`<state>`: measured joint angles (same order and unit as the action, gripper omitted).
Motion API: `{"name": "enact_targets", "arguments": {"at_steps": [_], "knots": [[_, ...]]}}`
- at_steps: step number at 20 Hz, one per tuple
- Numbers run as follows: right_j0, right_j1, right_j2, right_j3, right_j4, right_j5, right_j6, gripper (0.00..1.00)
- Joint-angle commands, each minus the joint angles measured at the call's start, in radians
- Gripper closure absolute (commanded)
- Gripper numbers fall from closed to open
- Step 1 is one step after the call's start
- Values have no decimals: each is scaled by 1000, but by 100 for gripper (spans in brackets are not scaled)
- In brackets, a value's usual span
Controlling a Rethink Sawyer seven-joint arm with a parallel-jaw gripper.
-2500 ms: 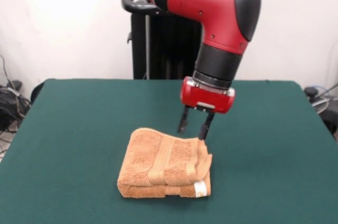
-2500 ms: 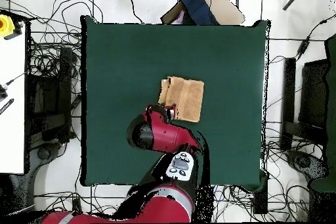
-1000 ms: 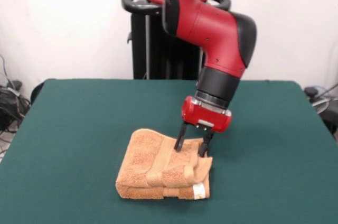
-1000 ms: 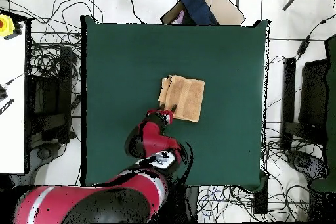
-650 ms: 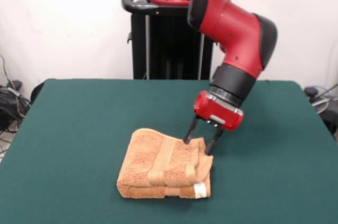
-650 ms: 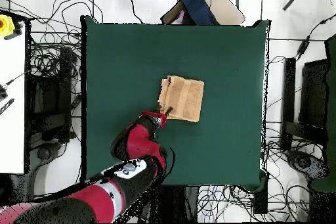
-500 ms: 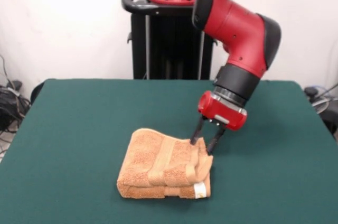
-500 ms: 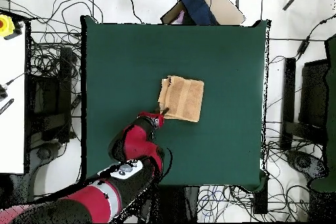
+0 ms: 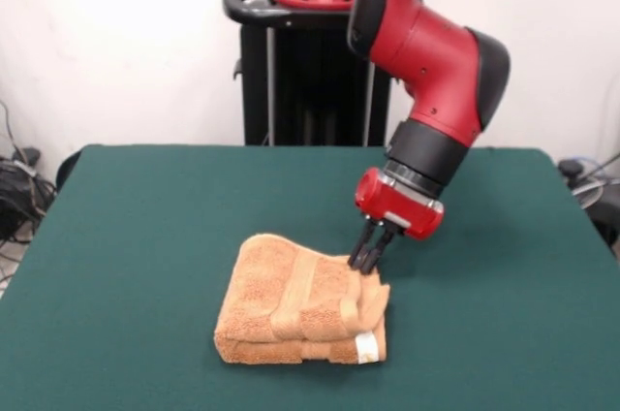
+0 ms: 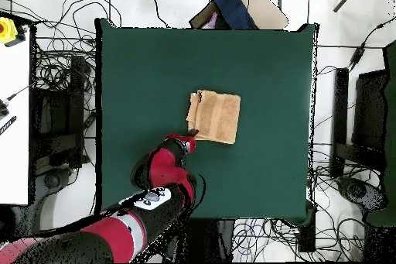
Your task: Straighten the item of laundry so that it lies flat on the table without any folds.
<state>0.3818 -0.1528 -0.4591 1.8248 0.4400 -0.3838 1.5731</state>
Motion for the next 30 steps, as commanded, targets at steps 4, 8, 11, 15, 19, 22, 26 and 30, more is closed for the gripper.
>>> {"name": "enact_targets", "arguments": {"at_steps": [4, 8, 11, 15, 19, 22, 26, 30], "knots": [[-123, 6, 135, -46, -49, 72, 186, 100], [-173, -12, 189, -41, -103, 47, 212, 0], [-176, 1, 200, -35, -110, -21, 254, 0], [-176, 9, 198, -44, -116, -63, 253, 0], [-202, 41, 218, -72, -147, -112, 260, 0], [-196, 48, 209, -90, -141, -123, 247, 0], [-172, 85, 165, -132, -122, -145, 198, 0], [-28, 115, -19, -123, 46, -49, 70, 0]]}}
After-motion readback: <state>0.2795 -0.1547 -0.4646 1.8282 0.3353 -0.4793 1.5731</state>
